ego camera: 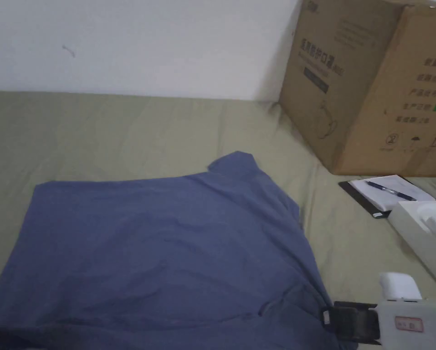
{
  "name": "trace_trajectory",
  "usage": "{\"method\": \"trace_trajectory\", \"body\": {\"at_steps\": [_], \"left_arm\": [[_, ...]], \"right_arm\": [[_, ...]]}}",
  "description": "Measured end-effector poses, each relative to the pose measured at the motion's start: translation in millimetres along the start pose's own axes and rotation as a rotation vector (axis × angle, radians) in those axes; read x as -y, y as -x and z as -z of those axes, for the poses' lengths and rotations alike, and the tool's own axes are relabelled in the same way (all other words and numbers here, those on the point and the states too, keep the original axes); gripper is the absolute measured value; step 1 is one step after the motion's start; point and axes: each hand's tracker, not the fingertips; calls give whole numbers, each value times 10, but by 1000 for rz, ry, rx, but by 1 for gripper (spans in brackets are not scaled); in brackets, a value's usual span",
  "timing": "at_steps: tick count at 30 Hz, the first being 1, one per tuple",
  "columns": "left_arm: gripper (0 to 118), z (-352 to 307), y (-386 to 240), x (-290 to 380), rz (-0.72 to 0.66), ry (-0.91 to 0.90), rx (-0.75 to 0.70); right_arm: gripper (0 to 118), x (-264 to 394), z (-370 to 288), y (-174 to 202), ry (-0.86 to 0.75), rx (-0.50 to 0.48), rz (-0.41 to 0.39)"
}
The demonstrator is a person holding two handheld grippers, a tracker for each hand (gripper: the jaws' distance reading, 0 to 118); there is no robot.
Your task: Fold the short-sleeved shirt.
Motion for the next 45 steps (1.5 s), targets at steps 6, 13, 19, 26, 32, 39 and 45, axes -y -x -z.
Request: {"method": "trace_trajectory", "body": {"at_steps": [6, 13, 19, 26, 32, 39, 45], "left_arm": [[0, 5, -77, 35, -9, 15, -9], [0, 2, -5, 88, -73, 45, -20], [0, -51, -27, 69, -63, 39, -20], [0, 103, -75, -369, 27, 98, -69], [0, 596, -34, -1036, 13, 174, -32], [0, 1698, 35, -1248, 115, 289, -71], [56, 2137, 238, -1198, -111, 294, -127]], "right_arm": [[103, 269, 256, -37, 119, -30, -48], [17, 387, 178, 186, 53, 38, -257], [9, 284, -74, 176, 30, 5, -221], [9, -175, -284, 219, 72, -13, -224], [9, -1067, -213, 454, 136, -19, -237], [9, -2069, 840, 726, 272, 46, -256], [67, -2229, 1403, 728, 229, 158, -165]]}}
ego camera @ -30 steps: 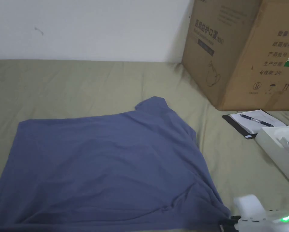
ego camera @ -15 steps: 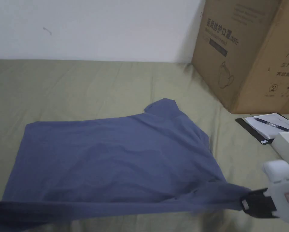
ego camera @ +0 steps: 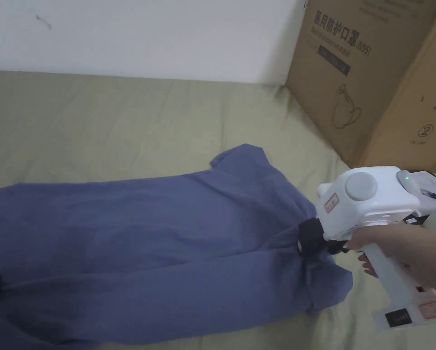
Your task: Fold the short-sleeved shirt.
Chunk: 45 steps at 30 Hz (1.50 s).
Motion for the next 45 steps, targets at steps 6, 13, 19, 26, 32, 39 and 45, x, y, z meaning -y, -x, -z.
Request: {"method": "trace_trajectory", "body": {"at_steps": [6, 13, 19, 26, 32, 39, 45], "left_arm": [[118, -289, 66, 154, 40, -106, -4], [112, -1478, -40, 517, 116, -386, 230], [35, -2413, -289, 1205, 57, -710, 255], [0, -2753, -628, 1565, 90, -847, 139], [0, -2895, -574, 1468, 69, -756, 168], [0, -1888, 77, 628, -107, 9, 179], [114, -970, 223, 573, -89, 97, 70]], "right_arm": [[114, 232, -256, -40, -241, 23, 43], [106, 1346, -1399, 113, -723, -264, 163], [54, 2613, -1957, 613, -1186, -173, 143], [0, 2942, -2048, 987, -1224, -108, 149], [0, 2973, -2154, 819, -1172, -124, 174], [0, 2919, -2069, 739, -1026, -209, 153], [0, 2842, -1886, 802, -956, -214, 68]]}}
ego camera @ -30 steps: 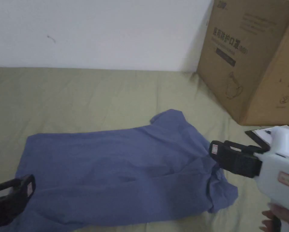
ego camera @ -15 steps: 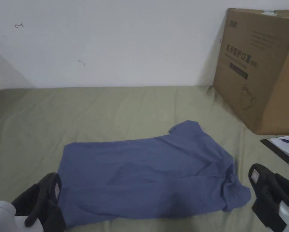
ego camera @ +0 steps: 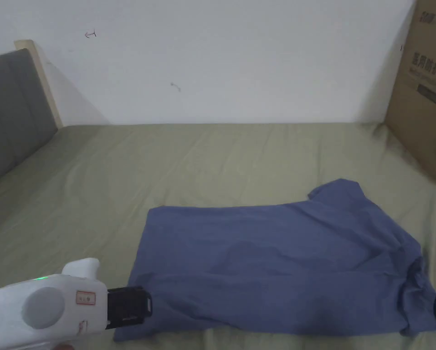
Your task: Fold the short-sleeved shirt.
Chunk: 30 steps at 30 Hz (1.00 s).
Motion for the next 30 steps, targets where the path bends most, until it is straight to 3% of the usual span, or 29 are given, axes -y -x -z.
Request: {"method": "trace_trajectory", "body": {"at_steps": [1, 5, 7, 9, 11, 13, 15, 17, 22, 25, 26, 27, 29, 30], "left_arm": [[114, 84, 39, -26, -23, -61, -15], [114, 625, 49, -73, -3, 111, -140], [114, 816, -2, -44, 22, 190, -118], [115, 841, -202, 18, 192, 184, -217], [113, 809, -312, 3, 264, 170, -208], [96, 735, -412, 10, 320, 165, -171], [58, 626, -505, 34, 387, 137, -128], [3, 547, -553, 69, 465, 93, -108], [3, 355, -546, 94, 407, -28, -58], [3, 261, -479, 75, 382, -118, -79], [3, 215, -451, 71, 361, -146, -87], [3, 178, -421, 60, 329, -159, -65], [3, 116, -428, 53, 276, -151, -23], [3, 107, -408, 49, 260, -155, -25]], "right_arm": [[0, 7, 24, -9, 8, -5, -6], [0, 18, 144, -61, 48, -13, -14], [0, 29, 201, -90, 61, -6, -17], [0, 46, 261, -120, 74, 2, -17], [0, 70, 307, -126, 85, 11, -16], [0, 92, 343, -132, 94, 14, -5], [0, 109, 352, -122, 102, 12, 15], [0, 104, 344, -152, 100, 3, 37], [0, -228, 514, -587, 76, 18, 75], [0, -481, 1049, -1096, 356, 57, 164], [17, -508, 1257, -1281, 468, 34, 207], [43, -534, 1430, -1409, 565, -1, 243], [111, -481, 1700, -1578, 678, 23, 292], [116, -434, 1831, -1650, 732, 21, 321]]}}
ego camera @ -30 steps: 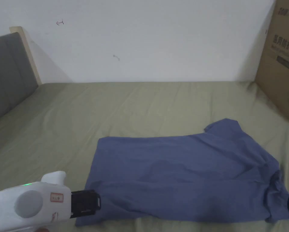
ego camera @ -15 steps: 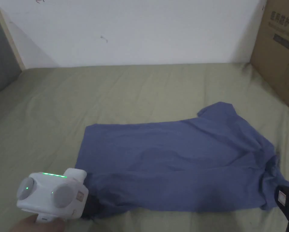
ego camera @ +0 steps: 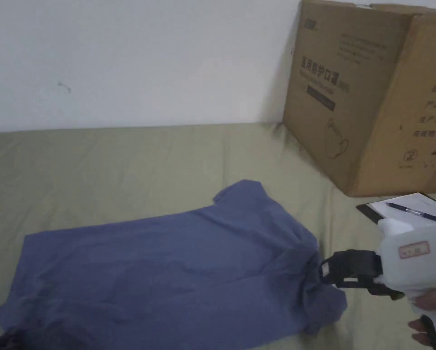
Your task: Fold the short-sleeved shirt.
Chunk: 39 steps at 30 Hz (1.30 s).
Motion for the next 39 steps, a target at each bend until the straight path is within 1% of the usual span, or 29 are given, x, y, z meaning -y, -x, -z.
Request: {"method": "trace_trajectory", "body": {"at_steps": [1, 2, 3, 4, 5, 7, 8, 9, 10, 11, 12, 14, 18, 20, 21, 22, 23, 24, 26, 28, 29, 32, 34, 36, 37, 38, 39], "left_arm": [[3, -5, 17, 1, -8, -1, -5], [3, 68, 114, -21, -12, -5, -7], [3, 77, 149, -20, -23, -15, -10], [3, 93, 181, -17, -42, -14, -2], [3, 112, 208, -13, -58, -16, 0], [3, 194, 240, 5, -75, 6, 1], [3, 227, 246, 19, -79, 21, 3], [3, 262, 252, 36, -74, 34, 0], [3, 272, 203, 61, -65, 42, -6], [3, 289, 198, 77, -55, 49, -10], [3, 307, 201, 93, -48, 56, -11], [3, 317, 217, 114, -40, 61, -17], [3, 174, 202, 85, -64, 48, -19], [3, 51, 118, 74, -2, 22, -72], [3, -27, 84, 84, 29, 19, -72], [3, -72, 90, 95, 43, 19, -68], [3, -132, 84, 119, 53, 28, -72], [3, -221, 84, 160, 52, 41, -60], [3, -379, 94, 303, 31, 94, -37], [3, -490, 108, 477, 3, 163, -4], [3, -531, 112, 579, -10, 175, 9], [3, -611, 6, 833, -7, 172, 16], [3, -525, 66, 923, -16, 175, 5], [4, -494, 88, 955, -60, 183, 10], [4, -494, 101, 952, -80, 183, 10], [11, -500, 122, 924, -95, 184, 5], [26, -519, 139, 909, -88, 197, -22]], "right_arm": [[118, -57, 128, -74, 26, -26, 14], [118, -98, 184, -123, 5, -60, 45], [114, -142, 296, -176, 31, -53, 98], [113, -177, 406, -237, 64, -32, 153], [113, -205, 589, -380, 72, -14, 198], [111, -222, 811, -514, 107, 12, 253], [100, -225, 887, -550, 130, 11, 254], [81, -115, 822, -411, 157, 18, 238], [47, -78, 861, -376, 170, 51, 214], [6, -47, 884, -344, 184, 71, 185], [7, -8, 847, -303, 162, 62, 177], [6, -38, 813, -333, 122, 49, 125], [6, 15, 466, -463, 105, 4, 123], [6, 96, 235, -492, 98, -10, 93], [6, 263, 25, -370, 65, 25, 38], [5, 383, -111, -341, 58, 61, 7], [5, 500, -219, -333, 59, 91, -16], [5, 655, -334, -341, 63, 92, -26], [5, 895, -514, -438, 87, 74, 7], [5, 1184, -604, -531, 99, 55, 91], [5, 1296, -636, -531, 103, 55, 98], [5, 1545, -516, -548, 113, 60, 87], [5, 1570, -395, -558, 124, 72, 102], [5, 1598, -332, -502, 129, 99, 97], [5, 1541, -317, -555, 130, 101, 91], [5, 1540, -337, -533, 124, 104, 84], [12, 1542, -383, -505, 108, 107, 76]]}}
